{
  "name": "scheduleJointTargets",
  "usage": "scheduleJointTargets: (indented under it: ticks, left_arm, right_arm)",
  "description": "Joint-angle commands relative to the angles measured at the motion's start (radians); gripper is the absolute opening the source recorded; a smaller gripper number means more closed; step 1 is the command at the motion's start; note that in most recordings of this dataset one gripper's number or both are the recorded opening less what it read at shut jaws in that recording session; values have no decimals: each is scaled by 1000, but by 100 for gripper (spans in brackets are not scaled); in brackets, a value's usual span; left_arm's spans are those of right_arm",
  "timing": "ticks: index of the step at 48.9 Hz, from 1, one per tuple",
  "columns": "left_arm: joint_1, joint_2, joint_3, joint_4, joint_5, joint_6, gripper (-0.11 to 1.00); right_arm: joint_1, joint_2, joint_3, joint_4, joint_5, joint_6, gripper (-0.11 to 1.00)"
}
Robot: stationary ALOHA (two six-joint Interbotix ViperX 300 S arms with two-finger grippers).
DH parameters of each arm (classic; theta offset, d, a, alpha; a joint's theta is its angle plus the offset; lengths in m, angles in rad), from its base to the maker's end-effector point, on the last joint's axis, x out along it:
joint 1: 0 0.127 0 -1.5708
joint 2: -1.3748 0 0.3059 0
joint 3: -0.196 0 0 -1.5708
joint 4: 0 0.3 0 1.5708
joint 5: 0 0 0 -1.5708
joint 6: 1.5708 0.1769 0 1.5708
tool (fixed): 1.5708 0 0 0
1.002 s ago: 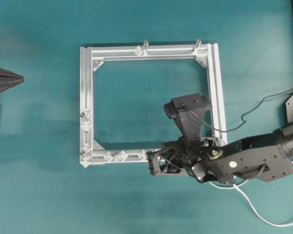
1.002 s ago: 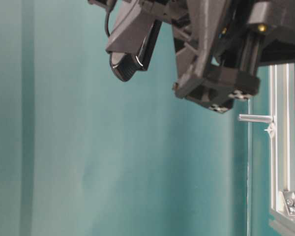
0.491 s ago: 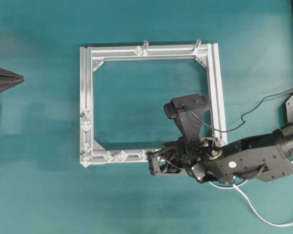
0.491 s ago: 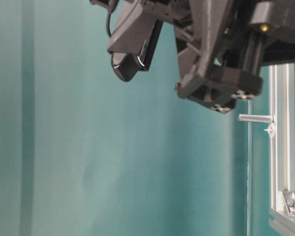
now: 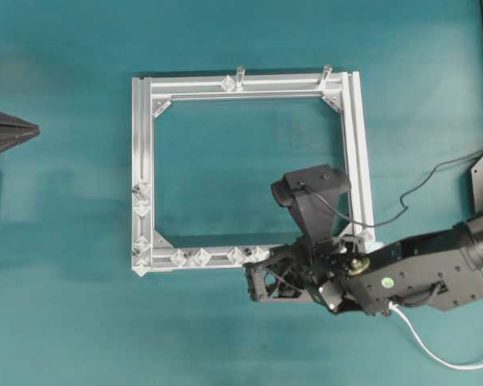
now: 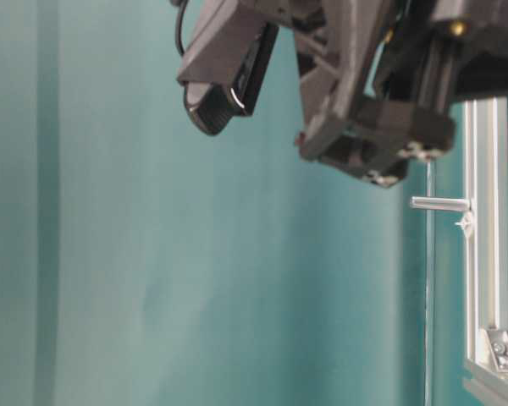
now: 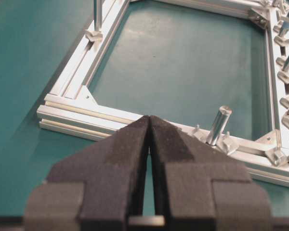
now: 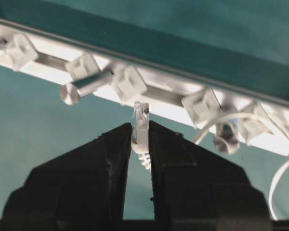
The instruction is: Move the cable alternately left and right between 8 closely spaced pins so it hooks onto each one.
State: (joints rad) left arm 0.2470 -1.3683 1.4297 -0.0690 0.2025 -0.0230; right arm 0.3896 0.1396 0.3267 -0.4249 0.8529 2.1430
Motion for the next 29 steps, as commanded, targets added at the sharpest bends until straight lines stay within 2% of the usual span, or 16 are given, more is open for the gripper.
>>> scheduleJointTargets:
  ticks: [1, 20, 29]
  left_arm:
    - [-3, 9, -11, 3, -9, -8, 0]
    - [-3, 9, -12, 3, -8, -8, 0]
    - [-3, 9, -12, 3, -8, -8, 0]
  right_arm:
    - [20, -11, -28, 11, 14, 2, 14]
    - [64, 40, -109, 21, 52, 2, 14]
    - [87, 57, -133, 21, 64, 46, 14]
